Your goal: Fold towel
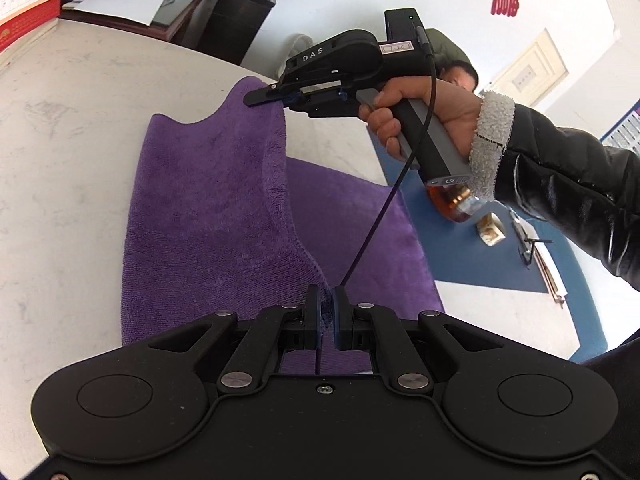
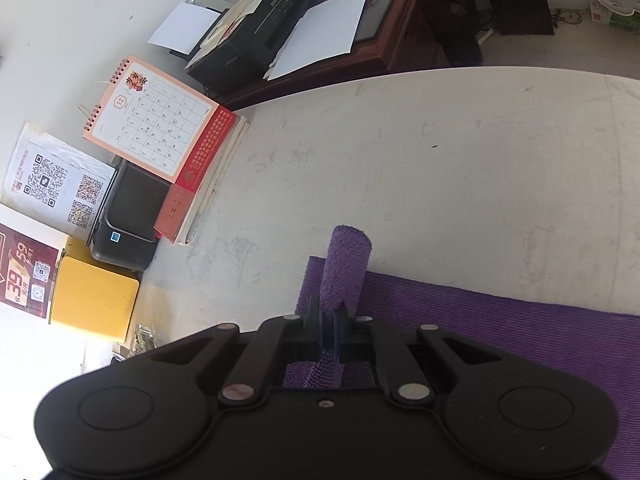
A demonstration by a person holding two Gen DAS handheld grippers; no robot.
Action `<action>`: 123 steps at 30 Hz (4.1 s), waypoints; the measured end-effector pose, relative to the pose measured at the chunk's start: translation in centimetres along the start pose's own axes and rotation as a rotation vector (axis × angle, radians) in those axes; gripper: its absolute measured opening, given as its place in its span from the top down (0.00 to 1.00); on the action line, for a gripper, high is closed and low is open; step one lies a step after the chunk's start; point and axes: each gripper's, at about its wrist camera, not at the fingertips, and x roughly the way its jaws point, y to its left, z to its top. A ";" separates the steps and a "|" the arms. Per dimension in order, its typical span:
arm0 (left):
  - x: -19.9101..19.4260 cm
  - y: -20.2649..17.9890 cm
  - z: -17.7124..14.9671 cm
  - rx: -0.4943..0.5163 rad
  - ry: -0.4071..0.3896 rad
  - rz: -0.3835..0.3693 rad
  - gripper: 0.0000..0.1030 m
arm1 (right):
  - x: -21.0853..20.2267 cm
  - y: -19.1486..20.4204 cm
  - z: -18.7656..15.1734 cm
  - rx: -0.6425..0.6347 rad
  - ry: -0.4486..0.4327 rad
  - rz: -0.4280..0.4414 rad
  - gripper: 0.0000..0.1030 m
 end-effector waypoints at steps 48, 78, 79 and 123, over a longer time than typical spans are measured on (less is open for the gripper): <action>8.4 -4.4 5.2 0.295 0.266 -0.293 0.95 | -18.4 -16.3 -4.1 0.102 -0.181 -0.072 0.96; 21.1 -6.2 -7.3 1.022 0.330 0.133 0.82 | -21.8 -17.6 -22.7 0.130 -0.339 -0.204 0.60; 21.0 -6.2 -7.2 1.005 0.333 0.125 0.86 | -21.9 -17.7 -22.6 0.131 -0.341 -0.205 0.60; 12.1 -6.8 0.0 0.514 0.206 -0.295 0.97 | -12.5 -23.3 -9.7 0.285 -0.245 -0.003 0.93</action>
